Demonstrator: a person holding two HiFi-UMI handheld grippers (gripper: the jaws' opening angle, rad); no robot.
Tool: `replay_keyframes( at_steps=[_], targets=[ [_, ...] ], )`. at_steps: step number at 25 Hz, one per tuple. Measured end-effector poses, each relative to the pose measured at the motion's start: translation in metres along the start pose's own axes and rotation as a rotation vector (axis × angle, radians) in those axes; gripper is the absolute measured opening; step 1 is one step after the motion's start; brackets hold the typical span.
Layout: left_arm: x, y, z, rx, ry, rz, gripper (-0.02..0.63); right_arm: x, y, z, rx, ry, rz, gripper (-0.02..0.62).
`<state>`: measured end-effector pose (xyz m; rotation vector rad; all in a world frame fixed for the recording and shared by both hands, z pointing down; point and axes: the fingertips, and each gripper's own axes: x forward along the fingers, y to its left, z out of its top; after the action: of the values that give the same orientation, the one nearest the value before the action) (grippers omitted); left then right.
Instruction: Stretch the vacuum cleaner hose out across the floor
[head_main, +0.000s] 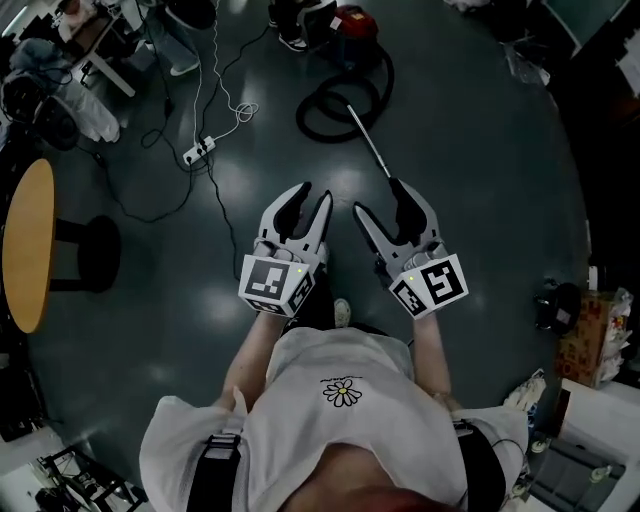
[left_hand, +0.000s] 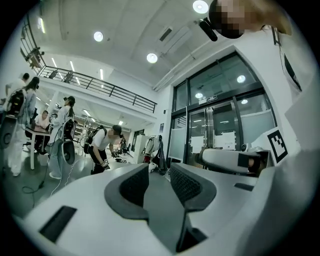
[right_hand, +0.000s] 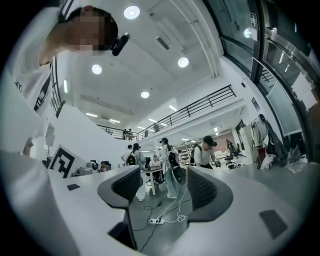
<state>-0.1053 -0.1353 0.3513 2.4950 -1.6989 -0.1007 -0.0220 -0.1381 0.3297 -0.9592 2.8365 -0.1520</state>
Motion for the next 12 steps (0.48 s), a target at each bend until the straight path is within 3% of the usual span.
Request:
replay_keyframes(
  at_steps=[4,7,9,12],
  targets=[
    [0.087,0.067,-0.008,-0.01,-0.002,0.0,0.14,0.077,-0.066,-0.009,0.173,-0.022,0.05,0.282],
    [0.151,0.119,-0.006,-0.038,0.016,-0.011,0.14,0.138,-0.123,-0.016,0.368,0.007,0.02,0.282],
    [0.19,0.152,0.001,-0.058,0.026,-0.038,0.14,0.176,-0.153,-0.016,0.401,0.014,-0.022,0.282],
    [0.248,0.198,0.019,-0.044,0.007,-0.083,0.14,0.231,-0.195,-0.017,0.358,0.027,-0.083,0.282]
  ],
)
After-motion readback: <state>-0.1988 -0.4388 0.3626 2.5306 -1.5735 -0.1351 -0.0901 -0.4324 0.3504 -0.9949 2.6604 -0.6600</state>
